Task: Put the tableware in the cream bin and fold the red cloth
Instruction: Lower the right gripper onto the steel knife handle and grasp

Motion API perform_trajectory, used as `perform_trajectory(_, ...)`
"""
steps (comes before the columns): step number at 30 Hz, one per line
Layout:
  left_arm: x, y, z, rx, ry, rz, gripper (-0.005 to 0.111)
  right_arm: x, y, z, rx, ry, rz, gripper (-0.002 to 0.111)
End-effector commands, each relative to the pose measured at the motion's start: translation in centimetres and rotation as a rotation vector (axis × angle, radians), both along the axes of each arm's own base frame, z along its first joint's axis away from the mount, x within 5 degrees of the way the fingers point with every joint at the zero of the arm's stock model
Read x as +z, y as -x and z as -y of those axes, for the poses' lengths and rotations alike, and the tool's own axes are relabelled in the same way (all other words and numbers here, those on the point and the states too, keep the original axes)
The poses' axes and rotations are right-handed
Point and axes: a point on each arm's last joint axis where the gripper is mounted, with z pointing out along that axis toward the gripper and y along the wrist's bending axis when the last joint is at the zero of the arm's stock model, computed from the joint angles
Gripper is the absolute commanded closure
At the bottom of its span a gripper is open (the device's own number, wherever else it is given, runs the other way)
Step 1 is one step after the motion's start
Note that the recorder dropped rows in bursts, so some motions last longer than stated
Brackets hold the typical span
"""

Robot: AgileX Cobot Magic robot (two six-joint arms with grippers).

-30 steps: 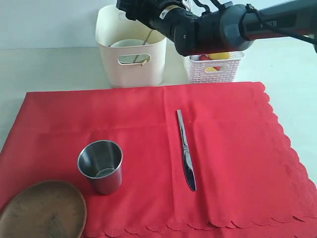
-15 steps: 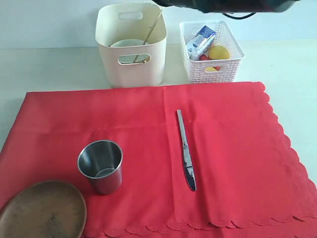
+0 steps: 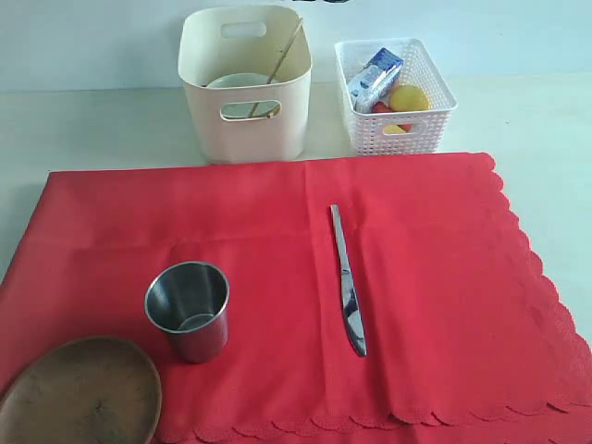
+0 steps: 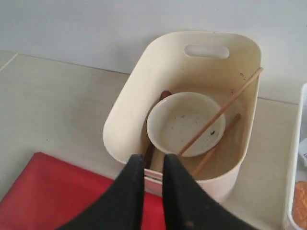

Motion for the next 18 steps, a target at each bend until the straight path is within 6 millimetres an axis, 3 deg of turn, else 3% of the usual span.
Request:
perform_trajectory(1, 0.1, 0.0, 0.0, -0.003, -0.007, 0.012, 0.104, 0.0, 1.3, -0.4, 0.05, 0.055, -0.077, 0.105)
perform_trajectory(10, 0.1, 0.0, 0.0, -0.003, -0.007, 0.012, 0.104, -2.1, 3.0, -0.9, 0.121, 0.154, -0.192, 0.108)
perform_trajectory(18, 0.1, 0.0, 0.0, -0.003, -0.007, 0.012, 0.104, -6.3, 4.2, 0.4, 0.108, 0.286, -0.296, 0.108)
